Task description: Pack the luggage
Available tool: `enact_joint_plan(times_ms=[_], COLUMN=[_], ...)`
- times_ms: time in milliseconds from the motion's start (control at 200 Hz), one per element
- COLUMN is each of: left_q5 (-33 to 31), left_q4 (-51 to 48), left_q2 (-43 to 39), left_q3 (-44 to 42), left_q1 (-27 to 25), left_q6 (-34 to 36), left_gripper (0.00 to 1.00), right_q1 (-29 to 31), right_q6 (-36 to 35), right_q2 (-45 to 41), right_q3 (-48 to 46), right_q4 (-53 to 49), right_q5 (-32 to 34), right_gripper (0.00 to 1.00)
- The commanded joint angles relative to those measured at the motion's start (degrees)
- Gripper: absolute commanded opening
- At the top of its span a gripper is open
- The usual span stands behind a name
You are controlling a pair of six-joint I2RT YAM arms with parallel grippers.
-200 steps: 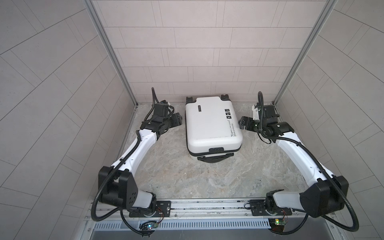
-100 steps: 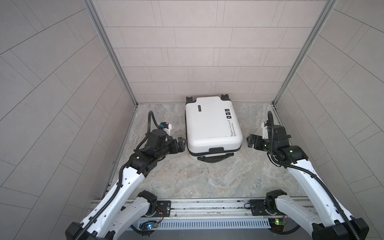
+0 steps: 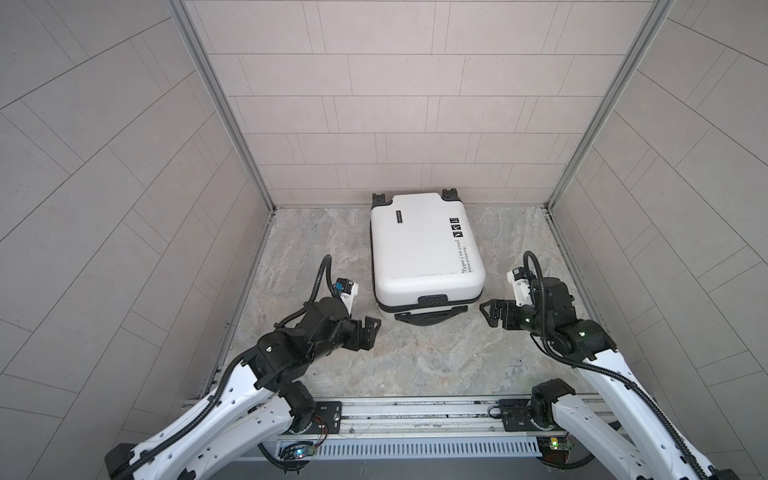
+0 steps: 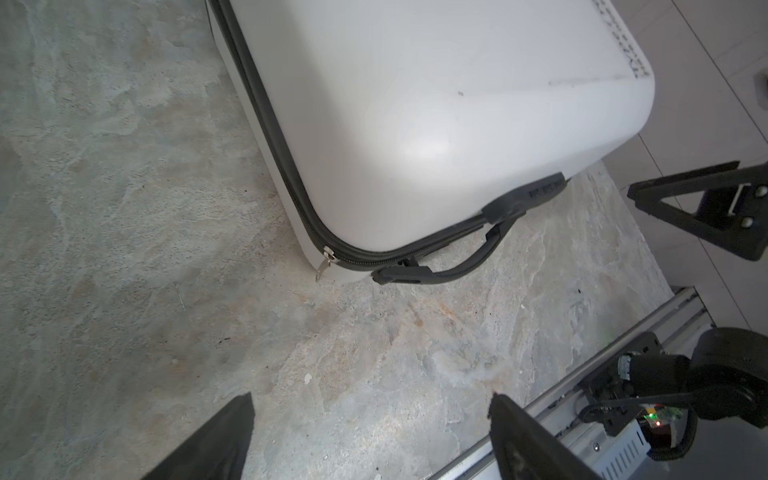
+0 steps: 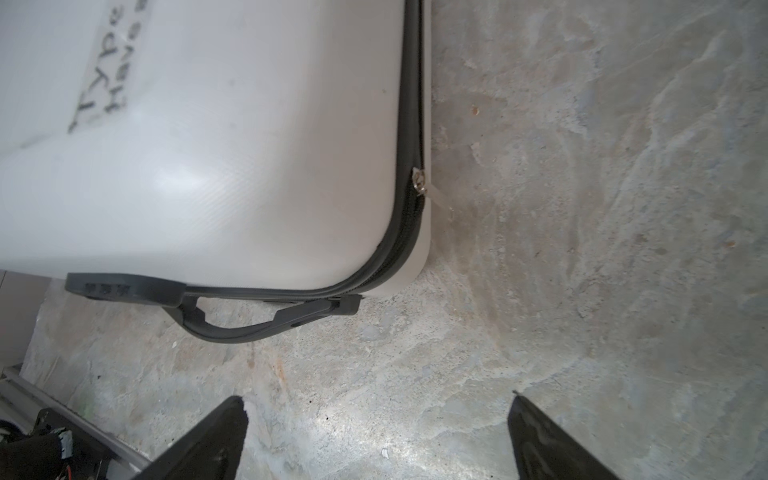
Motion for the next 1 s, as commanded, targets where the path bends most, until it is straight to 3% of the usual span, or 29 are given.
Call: enact_joint_plan(times_ms=[0,110,415,996], left_q5=[-6.75,-9.8,-15.58,-6.5], left_q4=[-1.03,2.06,17.19,29.56], left_q2=[-0.21,2.56,11.59,22.13], left_q3=[-1.41,-2.43,-3.63,-1.29], left_q1=[-4.22,-6.53,-6.33,3.01], left_q6=[-1.36,-1.17,1.36,3.66], left_gripper=[0.94,0.94,0.98,1.0], right_q1=[3.14,5.8,7.72,8.32], right_q6=[-0.23,0.05,1.58,1.86], right_q2=[-0.98,0.52,5.94,9.76], right_q3=[-0.67,-0.67,0.72,2.19], right_q4=[2.39,3.56,8.34,11.79], right_q5=[1.68,4.47,5.57,5.56], right_gripper=[1.0,1.0,1.0,1.0])
